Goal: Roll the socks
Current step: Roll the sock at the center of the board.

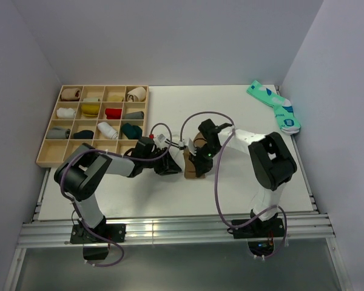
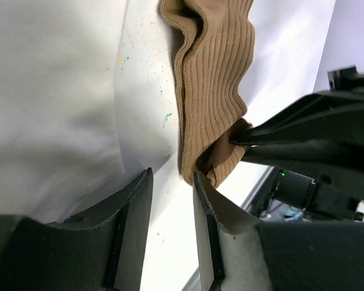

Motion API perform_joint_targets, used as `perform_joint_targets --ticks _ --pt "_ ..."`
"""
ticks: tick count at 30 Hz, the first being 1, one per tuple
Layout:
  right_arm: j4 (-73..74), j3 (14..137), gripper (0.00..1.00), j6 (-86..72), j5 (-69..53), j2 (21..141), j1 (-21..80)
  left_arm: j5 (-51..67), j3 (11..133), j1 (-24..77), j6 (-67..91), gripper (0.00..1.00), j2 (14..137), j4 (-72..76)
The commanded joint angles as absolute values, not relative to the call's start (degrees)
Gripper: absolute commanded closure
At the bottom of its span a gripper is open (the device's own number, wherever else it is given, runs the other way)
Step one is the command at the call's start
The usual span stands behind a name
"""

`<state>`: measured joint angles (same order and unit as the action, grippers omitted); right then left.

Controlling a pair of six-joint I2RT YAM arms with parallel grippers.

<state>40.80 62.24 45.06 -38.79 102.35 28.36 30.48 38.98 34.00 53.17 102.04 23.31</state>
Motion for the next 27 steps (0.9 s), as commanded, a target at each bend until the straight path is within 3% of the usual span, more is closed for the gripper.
perform_joint_targets --ticks 1,11,27 --pt "48.9 67.6 0.83 46.2 -40.9 106.5 27.7 26.5 36.4 33.9 49.7 0.61 99.2 28.4" --pt "59.1 77.7 0.83 46.0 -44.6 114.9 26.2 19.0 35.9 40.1 40.9 0.59 95.2 34.2" --pt "63.2 83.5 0.83 44.1 -45.8 121.3 24.3 25.7 37.8 41.0 37.7 0.59 103.2 46.0"
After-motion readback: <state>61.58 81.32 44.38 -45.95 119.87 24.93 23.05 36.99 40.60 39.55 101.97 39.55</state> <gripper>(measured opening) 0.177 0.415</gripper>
